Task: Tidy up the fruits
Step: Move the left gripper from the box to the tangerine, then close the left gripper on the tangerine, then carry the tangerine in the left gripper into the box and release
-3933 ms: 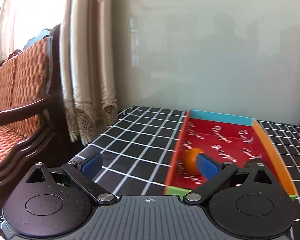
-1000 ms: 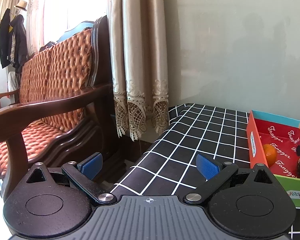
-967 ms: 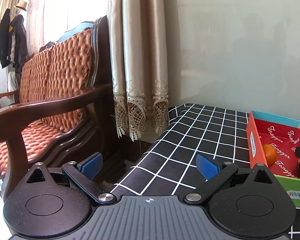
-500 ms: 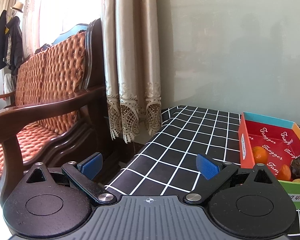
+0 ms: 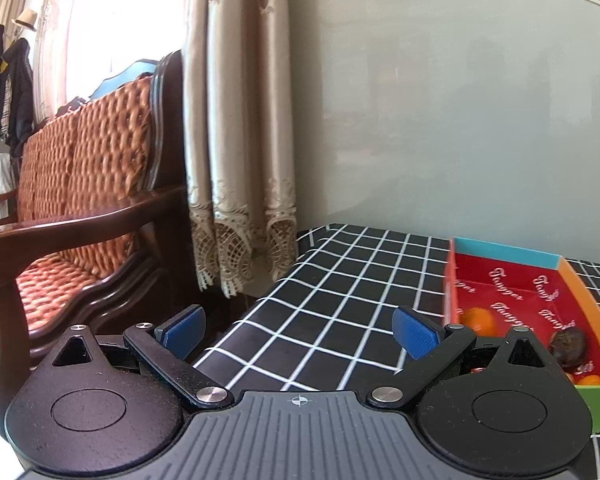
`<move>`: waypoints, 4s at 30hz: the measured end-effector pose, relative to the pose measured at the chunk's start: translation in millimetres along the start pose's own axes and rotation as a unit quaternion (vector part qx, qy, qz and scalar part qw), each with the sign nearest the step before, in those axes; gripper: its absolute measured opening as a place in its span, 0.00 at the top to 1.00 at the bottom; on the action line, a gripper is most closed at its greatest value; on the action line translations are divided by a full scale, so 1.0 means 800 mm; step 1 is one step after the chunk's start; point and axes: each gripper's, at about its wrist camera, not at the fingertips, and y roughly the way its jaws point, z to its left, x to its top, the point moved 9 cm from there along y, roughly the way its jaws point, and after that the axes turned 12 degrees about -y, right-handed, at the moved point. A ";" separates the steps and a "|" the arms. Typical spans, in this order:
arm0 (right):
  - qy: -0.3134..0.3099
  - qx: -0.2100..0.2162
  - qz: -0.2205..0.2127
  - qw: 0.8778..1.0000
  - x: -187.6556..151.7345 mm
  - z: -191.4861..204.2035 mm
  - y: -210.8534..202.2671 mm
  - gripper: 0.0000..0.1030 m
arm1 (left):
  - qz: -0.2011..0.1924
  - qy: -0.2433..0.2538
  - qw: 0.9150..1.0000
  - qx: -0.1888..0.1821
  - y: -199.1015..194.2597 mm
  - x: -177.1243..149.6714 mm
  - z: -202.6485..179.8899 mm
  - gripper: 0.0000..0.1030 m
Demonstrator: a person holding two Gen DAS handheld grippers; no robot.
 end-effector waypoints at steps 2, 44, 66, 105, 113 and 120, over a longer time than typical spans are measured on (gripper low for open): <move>-0.032 -0.062 0.023 0.997 -0.001 -0.013 0.006 0.00 | -0.001 0.000 1.000 -0.006 -0.002 0.000 -0.009 0.04; -0.015 -0.260 0.032 0.965 -0.022 -0.278 -0.118 0.00 | 0.009 0.025 0.983 -0.182 -0.087 -0.070 -0.296 0.00; 0.002 -0.345 0.064 0.936 -0.054 -0.392 -0.170 0.00 | 0.090 0.146 0.953 -0.249 -0.112 -0.169 -0.468 0.00; -0.006 -0.365 0.098 0.926 -0.075 -0.429 -0.165 0.00 | 0.133 0.155 0.948 -0.243 -0.092 -0.204 -0.498 0.62; -0.003 -0.348 0.098 0.932 -0.069 -0.410 -0.152 0.00 | 0.102 0.150 0.948 -0.261 -0.118 -0.171 -0.468 0.62; -0.008 -0.329 0.098 0.939 -0.063 -0.382 -0.137 0.00 | 0.070 0.123 0.962 -0.233 -0.111 -0.126 -0.409 0.62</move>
